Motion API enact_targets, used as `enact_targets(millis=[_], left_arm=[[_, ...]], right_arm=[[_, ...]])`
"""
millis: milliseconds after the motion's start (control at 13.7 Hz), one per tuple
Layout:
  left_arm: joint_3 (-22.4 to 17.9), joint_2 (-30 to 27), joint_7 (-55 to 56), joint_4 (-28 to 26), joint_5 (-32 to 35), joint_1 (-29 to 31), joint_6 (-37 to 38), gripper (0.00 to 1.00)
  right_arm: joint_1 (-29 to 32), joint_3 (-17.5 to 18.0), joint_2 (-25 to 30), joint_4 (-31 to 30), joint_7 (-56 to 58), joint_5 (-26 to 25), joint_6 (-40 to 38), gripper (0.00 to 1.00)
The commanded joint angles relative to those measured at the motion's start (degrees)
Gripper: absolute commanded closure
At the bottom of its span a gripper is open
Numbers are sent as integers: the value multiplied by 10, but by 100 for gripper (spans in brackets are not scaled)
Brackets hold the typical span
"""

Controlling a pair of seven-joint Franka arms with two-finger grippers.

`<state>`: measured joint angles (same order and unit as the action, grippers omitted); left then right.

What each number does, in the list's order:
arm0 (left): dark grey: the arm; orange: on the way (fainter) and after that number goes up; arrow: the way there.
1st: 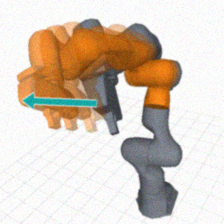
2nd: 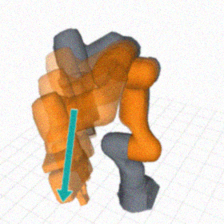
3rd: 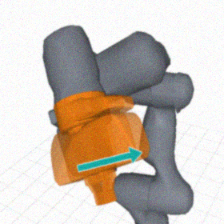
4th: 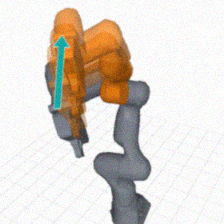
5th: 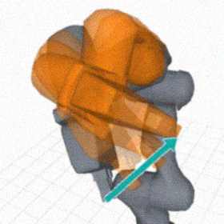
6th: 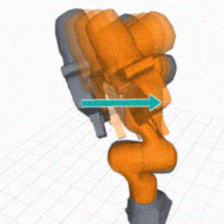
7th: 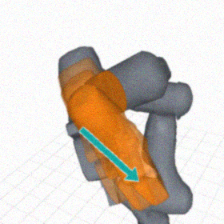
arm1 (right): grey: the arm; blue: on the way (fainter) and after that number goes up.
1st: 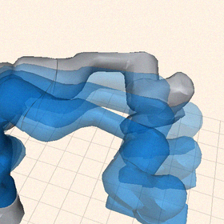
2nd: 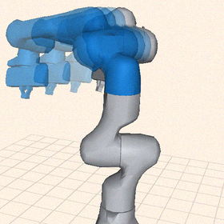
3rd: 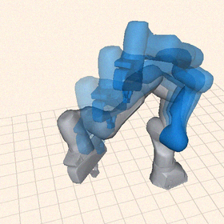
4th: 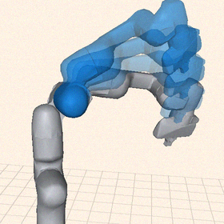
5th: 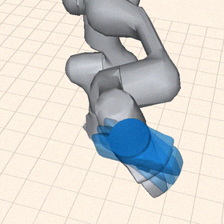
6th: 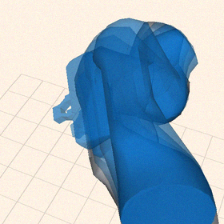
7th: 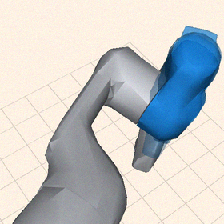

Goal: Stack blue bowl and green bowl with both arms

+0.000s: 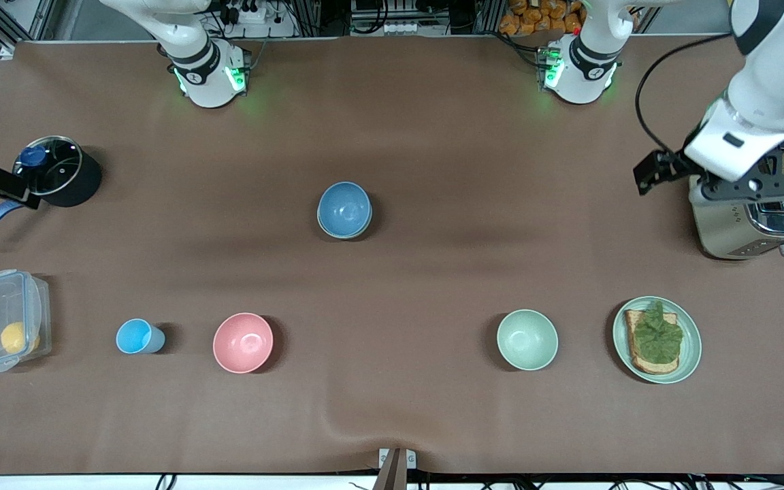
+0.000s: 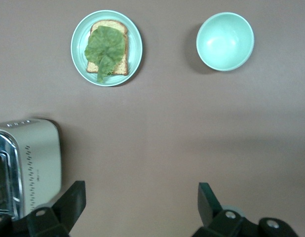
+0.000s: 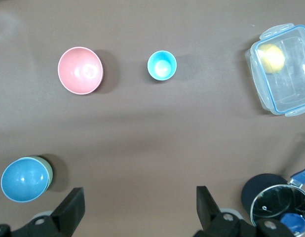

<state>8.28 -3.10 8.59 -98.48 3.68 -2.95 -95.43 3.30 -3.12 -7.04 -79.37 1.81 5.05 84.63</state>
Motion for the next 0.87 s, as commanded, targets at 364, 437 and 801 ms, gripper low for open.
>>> enact_targets(millis=[364,437,801], left_arm=[[-3,27,-53,116,-46,3,110,0],[0,27,-53,120,-46,3,111,0],[-2,37,-47,123,-46,0,111,0]], right_arm=[[-41,-36,34,5,7,-13,-12,0],[-41,-36,42,5,7,-13,-15,0],[-37,-28,54,4,8,-17,-14,0]])
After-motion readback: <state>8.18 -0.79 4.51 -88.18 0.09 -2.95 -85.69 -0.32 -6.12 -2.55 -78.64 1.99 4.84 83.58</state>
